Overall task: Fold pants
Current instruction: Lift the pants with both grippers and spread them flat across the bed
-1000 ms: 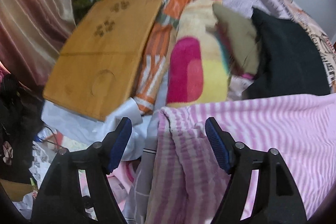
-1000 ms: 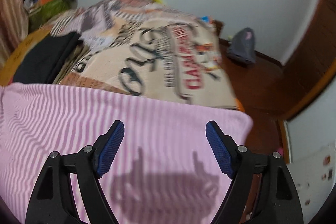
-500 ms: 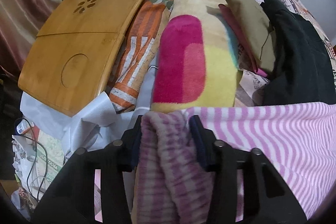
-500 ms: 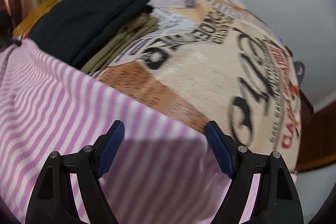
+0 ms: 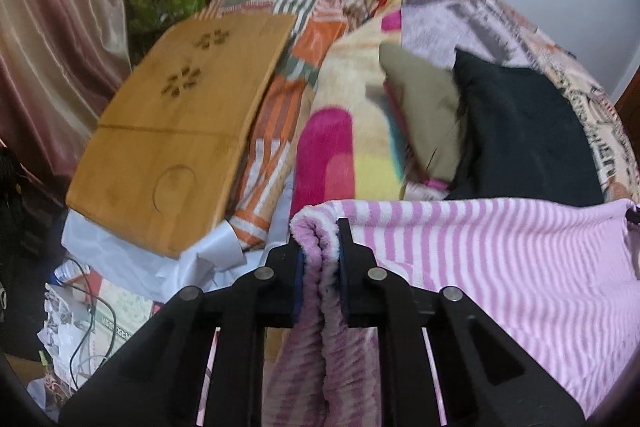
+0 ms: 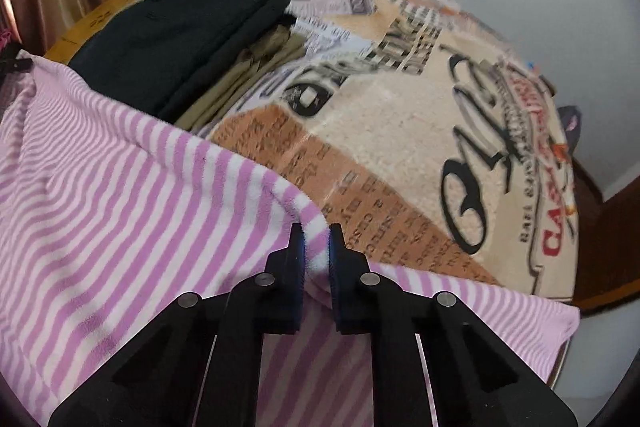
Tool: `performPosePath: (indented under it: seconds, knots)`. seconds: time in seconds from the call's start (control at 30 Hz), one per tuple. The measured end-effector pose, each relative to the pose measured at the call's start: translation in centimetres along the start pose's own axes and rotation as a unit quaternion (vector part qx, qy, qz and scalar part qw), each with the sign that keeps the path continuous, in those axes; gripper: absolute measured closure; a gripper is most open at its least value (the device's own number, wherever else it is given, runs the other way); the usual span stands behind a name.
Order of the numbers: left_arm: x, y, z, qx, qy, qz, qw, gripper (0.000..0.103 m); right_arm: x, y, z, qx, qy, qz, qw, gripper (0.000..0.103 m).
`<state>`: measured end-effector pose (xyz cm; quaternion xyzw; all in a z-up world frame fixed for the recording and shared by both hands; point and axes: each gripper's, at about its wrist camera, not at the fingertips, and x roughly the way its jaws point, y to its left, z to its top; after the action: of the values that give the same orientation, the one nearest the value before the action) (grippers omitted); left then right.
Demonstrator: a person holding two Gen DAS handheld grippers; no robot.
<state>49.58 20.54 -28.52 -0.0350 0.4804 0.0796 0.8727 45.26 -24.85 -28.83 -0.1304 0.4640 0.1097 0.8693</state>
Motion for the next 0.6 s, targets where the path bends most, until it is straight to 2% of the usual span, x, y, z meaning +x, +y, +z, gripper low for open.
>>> performPosePath:
  seconds: [0.27,0.33,0.6]
  knots:
    - [-2.2,-0.8,3.2,0.008,-0.027,0.009,0.9996,0.09,-3.3,-2.5,3.0,0.058,-0.074,-0.05,0.994,0.094]
    - [-2.7,-0.8,3.5,0.002,-0.034,0.006,0.9994,0.09,-4.6,-2.8,3.3,0.066,-0.087,-0.046,0.993,0.094]
    - [-5.9,-0.6,0.8,0.021,-0.056,-0.013,0.9982,0.09,-12.3,-1.1,0.3,0.06,-0.127,-0.028,0.99,0.095]
